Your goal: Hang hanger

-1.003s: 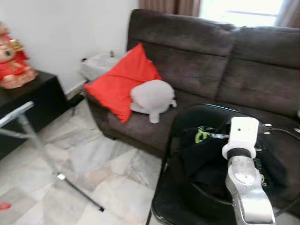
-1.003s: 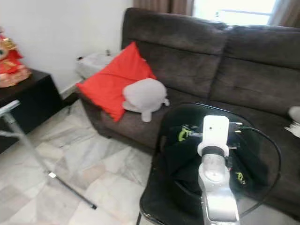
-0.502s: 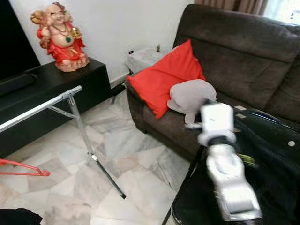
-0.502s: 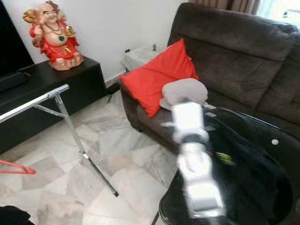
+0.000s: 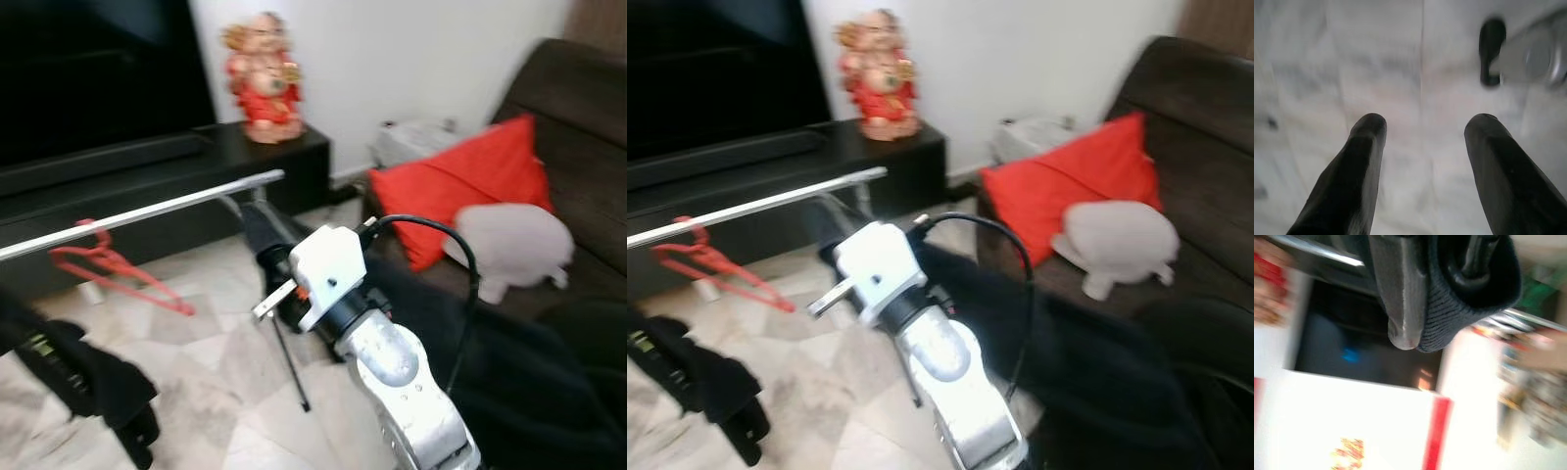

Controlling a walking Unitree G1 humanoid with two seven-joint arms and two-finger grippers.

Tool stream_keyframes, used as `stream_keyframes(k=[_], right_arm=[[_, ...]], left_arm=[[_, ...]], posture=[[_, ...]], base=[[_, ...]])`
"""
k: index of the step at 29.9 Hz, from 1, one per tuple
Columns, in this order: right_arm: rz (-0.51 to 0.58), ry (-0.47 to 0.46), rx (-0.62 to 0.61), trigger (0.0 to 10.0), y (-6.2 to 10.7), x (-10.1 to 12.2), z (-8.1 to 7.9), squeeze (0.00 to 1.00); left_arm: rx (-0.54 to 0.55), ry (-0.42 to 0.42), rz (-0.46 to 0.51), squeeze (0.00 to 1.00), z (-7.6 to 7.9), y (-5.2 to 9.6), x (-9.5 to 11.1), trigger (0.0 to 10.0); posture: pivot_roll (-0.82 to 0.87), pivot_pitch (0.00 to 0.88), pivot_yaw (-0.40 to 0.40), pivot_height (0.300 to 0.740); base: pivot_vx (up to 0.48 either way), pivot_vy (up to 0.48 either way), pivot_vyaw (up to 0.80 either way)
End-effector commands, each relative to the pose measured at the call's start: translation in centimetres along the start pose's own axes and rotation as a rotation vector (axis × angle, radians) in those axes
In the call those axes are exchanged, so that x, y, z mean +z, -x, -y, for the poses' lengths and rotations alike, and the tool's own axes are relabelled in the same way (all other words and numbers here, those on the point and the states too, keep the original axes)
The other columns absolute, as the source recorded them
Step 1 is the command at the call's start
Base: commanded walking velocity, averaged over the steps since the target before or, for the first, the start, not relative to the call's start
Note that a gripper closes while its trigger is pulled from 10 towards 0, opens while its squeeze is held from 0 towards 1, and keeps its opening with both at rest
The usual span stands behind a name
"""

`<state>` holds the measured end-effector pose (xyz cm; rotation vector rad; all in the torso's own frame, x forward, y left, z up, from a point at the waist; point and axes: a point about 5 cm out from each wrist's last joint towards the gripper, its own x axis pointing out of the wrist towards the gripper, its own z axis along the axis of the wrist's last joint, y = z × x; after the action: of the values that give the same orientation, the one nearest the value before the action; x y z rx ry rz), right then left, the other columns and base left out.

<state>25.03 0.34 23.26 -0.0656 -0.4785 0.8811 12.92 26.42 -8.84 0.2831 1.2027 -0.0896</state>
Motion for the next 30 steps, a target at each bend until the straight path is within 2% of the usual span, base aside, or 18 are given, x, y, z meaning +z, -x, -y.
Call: stream_keyframes(k=[1, 2, 6, 10, 12, 13, 14, 15, 17, 18, 19, 20, 21, 23, 26, 30], right_arm=[[0.022, -0.038, 0.058, 10.0, 0.0, 0.5, -0.6, 0.00], [0.011, -0.061, 0.105, 10.0, 0.2, 0.3, -1.1, 0.00], [-0.010, -0.061, 0.123, 10.0, 0.5, -0.2, -1.2, 0.00], [-0.072, -0.085, -0.004, 10.0, 1.2, -1.6, 0.7, 0.00], [-0.182, -0.052, -0.209, 10.0, 2.5, -3.7, 3.9, 0.00], [-0.191, -0.053, -0.223, 10.0, 2.6, -3.8, 4.2, 0.00], [-0.230, -0.039, -0.287, 10.0, 3.3, -4.5, 5.1, 0.00], [-0.230, -0.039, -0.287, 10.0, 3.3, -4.5, 5.1, 0.00], [-0.364, -0.042, -0.479, 10.0, 5.6, -6.7, 7.7, 0.00], [-0.404, -0.064, -0.571, 10.0, 6.7, -7.4, 8.6, 0.00], [-0.404, -0.064, -0.571, 10.0, 6.7, -7.4, 8.6, 0.00], [-0.489, -0.153, -0.741, 10.0, 8.8, -8.8, 10.0, 0.00], [-0.518, -0.183, -0.819, 10.0, 9.8, -9.4, 10.5, 0.00], [-0.540, -0.208, -0.889, 10.0, 11.1, -9.9, 11.0, 0.00], [-0.535, -0.187, -0.893, 10.0, 11.2, -9.9, 11.0, 0.00], [-0.525, -0.210, -0.887, 10.0, 10.8, -9.8, 10.5, 0.00]], left_arm=[[0.013, -0.007, -0.031, 0.00, -0.4, 0.1, -0.7, 10.0], [0.015, -0.008, -0.032, 0.00, -0.4, 0.2, -0.7, 10.0], [0.016, -0.010, -0.032, 0.00, -0.5, 0.2, -0.7, 10.0], [0.017, -0.011, -0.033, 0.00, -0.5, 0.2, -0.7, 10.0], [0.019, -0.012, -0.034, 0.00, -0.5, 0.2, -0.7, 10.0], [0.019, -0.012, -0.033, 0.00, -0.5, 0.2, -0.7, 10.0], [0.020, -0.011, -0.033, 0.00, -0.5, 0.2, -0.7, 10.0], [0.020, -0.011, -0.033, 0.00, -0.5, 0.2, -0.7, 10.0], [0.027, -0.002, -0.029, 0.00, -0.6, 0.2, -0.7, 10.0], [0.031, 0.002, -0.028, 0.00, -0.6, 0.2, -0.7, 10.0], [0.031, 0.002, -0.028, 0.00, -0.6, 0.2, -0.7, 10.0], [0.040, 0.017, -0.021, 0.00, -0.7, 0.2, -0.7, 10.0], [0.044, 0.020, -0.020, 0.00, -0.7, 0.2, -0.7, 10.0], [0.047, 0.013, -0.023, 0.00, -0.7, 0.2, -0.7, 10.0], [0.048, 0.009, -0.024, 0.00, -0.8, 0.2, -0.8, 10.0], [0.049, 0.009, -0.025, 0.00, -0.7, 0.2, -0.8, 10.0]], posture=[[0.03, 0.000, 0.045, 0.740], [0.03, 0.000, 0.046, 0.740], [0.03, 0.000, 0.046, 0.740], [0.03, 0.000, 0.046, 0.740], [0.03, 0.000, 0.047, 0.740], [0.03, 0.000, 0.047, 0.740], [0.03, 0.000, 0.048, 0.740], [0.03, 0.000, 0.048, 0.740], [0.04, 0.000, 0.048, 0.740], [0.04, 0.000, 0.046, 0.740], [0.04, 0.000, 0.046, 0.740], [0.04, 0.000, 0.046, 0.740], [0.04, 0.000, 0.046, 0.740], [0.05, 0.000, 0.047, 0.740], [0.04, 0.000, 0.048, 0.740], [0.04, 0.000, 0.047, 0.740]], base=[[0.000, 0.000, 0.80], [0.000, 0.000, 0.80], [0.000, 0.000, 0.75], [0.000, 0.000, 0.00], [0.000, 0.000, 0.00], [0.000, 0.000, 0.00], [0.000, 0.000, 0.00], [0.000, 0.000, 0.00], [0.000, 0.000, 0.00], [0.000, 0.000, 0.00], [0.000, 0.000, 0.00], [0.000, 0.000, 0.00], [0.000, 0.000, 0.00], [0.000, 0.000, 0.00], [0.000, 0.000, 0.00], [0.000, 0.000, 0.00]])
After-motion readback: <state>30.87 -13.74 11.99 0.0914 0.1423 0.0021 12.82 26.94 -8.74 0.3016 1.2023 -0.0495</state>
